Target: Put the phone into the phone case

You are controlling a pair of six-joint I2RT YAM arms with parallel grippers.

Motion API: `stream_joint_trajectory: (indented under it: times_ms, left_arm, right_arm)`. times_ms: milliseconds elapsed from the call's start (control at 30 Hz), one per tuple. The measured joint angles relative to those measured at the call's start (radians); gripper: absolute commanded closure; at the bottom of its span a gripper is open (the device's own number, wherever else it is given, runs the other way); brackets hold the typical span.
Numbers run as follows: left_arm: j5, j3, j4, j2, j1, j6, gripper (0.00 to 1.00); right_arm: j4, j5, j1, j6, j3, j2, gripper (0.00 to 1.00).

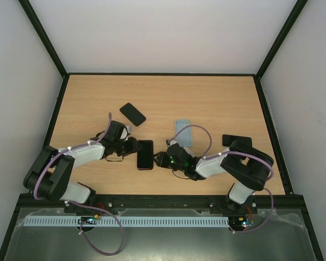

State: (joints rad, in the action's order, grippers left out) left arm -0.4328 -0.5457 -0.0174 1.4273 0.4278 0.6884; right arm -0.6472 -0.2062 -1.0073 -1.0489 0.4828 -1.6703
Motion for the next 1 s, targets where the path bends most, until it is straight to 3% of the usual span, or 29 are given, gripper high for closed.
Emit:
stream_joint_trajectory:
  times_ms: [133, 467, 633, 833, 1000]
  left_arm:
    - [0.022, -0.019, 0.032, -0.005, 0.0, -0.009, 0.62]
    - [0.047, -0.024, 0.038, 0.021, 0.004, -0.014, 0.87]
    - [0.06, -0.024, 0.018, 0.03, 0.019, 0.0, 0.93]
    - [0.089, -0.027, -0.014, 0.046, 0.039, 0.021, 0.92]
    - [0.108, -0.031, -0.025, 0.05, 0.055, 0.035, 0.76]
  right_arm:
    - [0.037, 0.051, 0.016, 0.013, 0.003, 0.038, 0.7]
    - [0.064, 0.058, 0.033, 0.035, 0.1, -0.057, 0.84]
    - [0.038, 0.024, 0.034, 0.039, 0.117, -0.106, 0.88]
    - [0.039, 0.015, 0.043, 0.083, 0.117, -0.106, 0.87]
    - [0.084, 0.028, 0.044, 0.14, 0.13, -0.093, 0.8]
